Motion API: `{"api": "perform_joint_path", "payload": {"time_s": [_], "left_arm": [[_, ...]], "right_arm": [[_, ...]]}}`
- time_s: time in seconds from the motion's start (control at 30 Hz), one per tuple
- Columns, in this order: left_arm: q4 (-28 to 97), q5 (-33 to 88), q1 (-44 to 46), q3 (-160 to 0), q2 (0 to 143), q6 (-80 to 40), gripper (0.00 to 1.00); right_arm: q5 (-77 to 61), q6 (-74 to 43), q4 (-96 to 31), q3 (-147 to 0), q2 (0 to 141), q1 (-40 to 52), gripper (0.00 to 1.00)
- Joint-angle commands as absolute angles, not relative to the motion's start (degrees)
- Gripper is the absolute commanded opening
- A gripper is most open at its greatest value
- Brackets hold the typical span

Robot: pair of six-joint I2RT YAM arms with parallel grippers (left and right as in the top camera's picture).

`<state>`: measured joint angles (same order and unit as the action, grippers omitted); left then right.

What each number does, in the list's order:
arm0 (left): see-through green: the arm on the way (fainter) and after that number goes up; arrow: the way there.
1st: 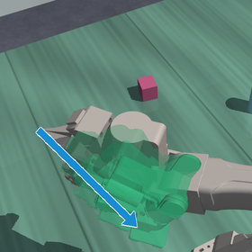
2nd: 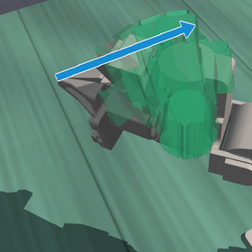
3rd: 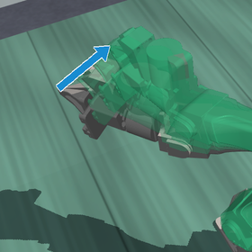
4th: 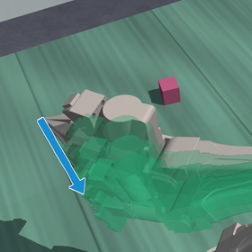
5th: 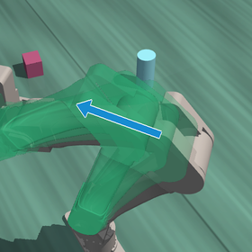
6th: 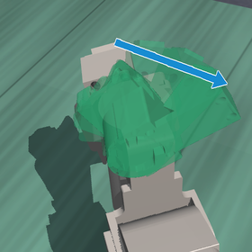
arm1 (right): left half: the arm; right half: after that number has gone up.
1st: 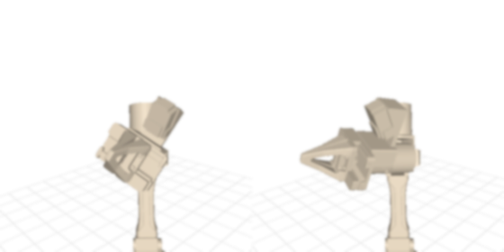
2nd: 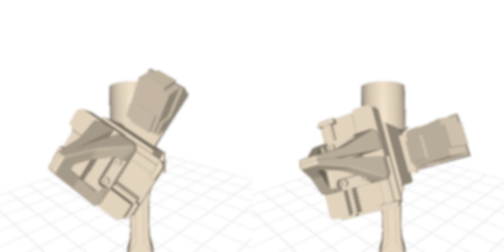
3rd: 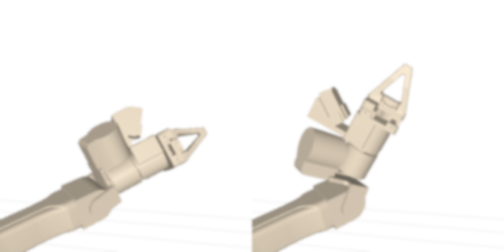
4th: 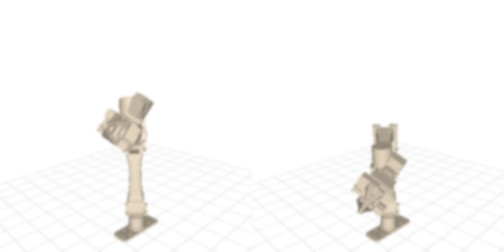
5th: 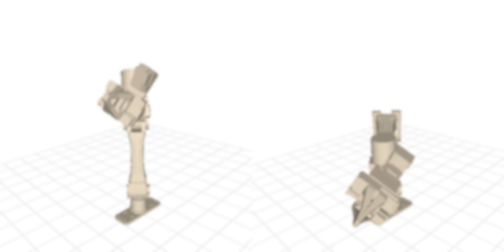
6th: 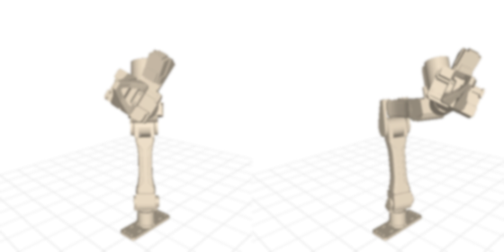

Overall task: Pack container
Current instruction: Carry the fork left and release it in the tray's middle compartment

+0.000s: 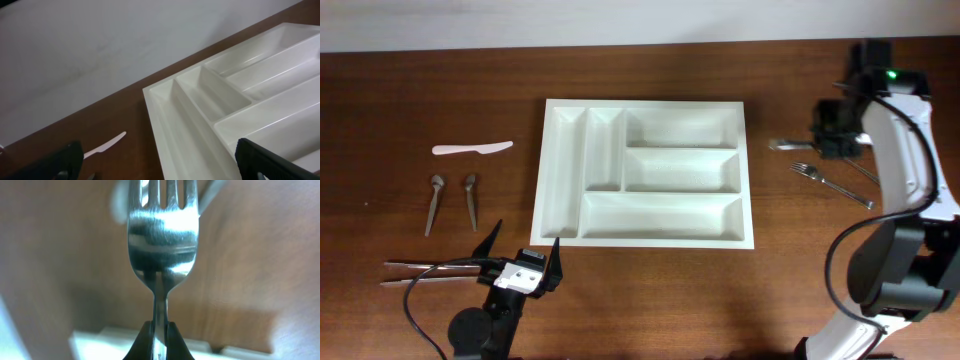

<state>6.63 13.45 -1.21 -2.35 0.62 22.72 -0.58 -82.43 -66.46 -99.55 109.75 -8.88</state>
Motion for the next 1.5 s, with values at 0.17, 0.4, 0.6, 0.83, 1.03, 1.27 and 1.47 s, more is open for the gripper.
{"api": "perform_joint_path", "payload": {"time_s": [0.17, 0.4, 0.6, 0.83, 1.03, 1.27, 1.47], "left_arm": [[6.57, 13.30, -1.39, -1.91, 0.30, 21.98, 0.99], [6.57, 13.30, -1.39, -1.91, 0.30, 21.98, 0.99], [6.57, 13.30, -1.39, -1.91, 0.30, 21.98, 0.99], [6.57, 13.30, -1.39, -1.91, 0.30, 21.98, 0.99], [6.57, 13.30, -1.39, -1.91, 0.30, 21.98, 0.99], [6.57, 13.30, -1.39, -1.91, 0.30, 21.96, 0.99], [6.57, 13.30, -1.39, -1.91, 0.30, 21.98, 0.99]], "right_arm": [[-2.92, -91.46, -64.29, -100.77, 109.23, 8.82, 0.04], [-3.27, -101.56, -64.53, -100.38, 110.17, 17.04, 0.05], [-3.25, -104.03, -64.49, -100.33, 113.21, 21.32, 0.08], [-3.95, -104.09, -64.55, -100.33, 117.56, 22.85, 0.08], [-3.84, -104.51, -64.49, -100.33, 118.37, 22.81, 0.29], [0.99, -102.91, -64.14, -100.40, 118.32, 21.91, 0.56], [4.36, -89.23, -66.78, -101.54, 116.03, 11.51, 0.99]]}}
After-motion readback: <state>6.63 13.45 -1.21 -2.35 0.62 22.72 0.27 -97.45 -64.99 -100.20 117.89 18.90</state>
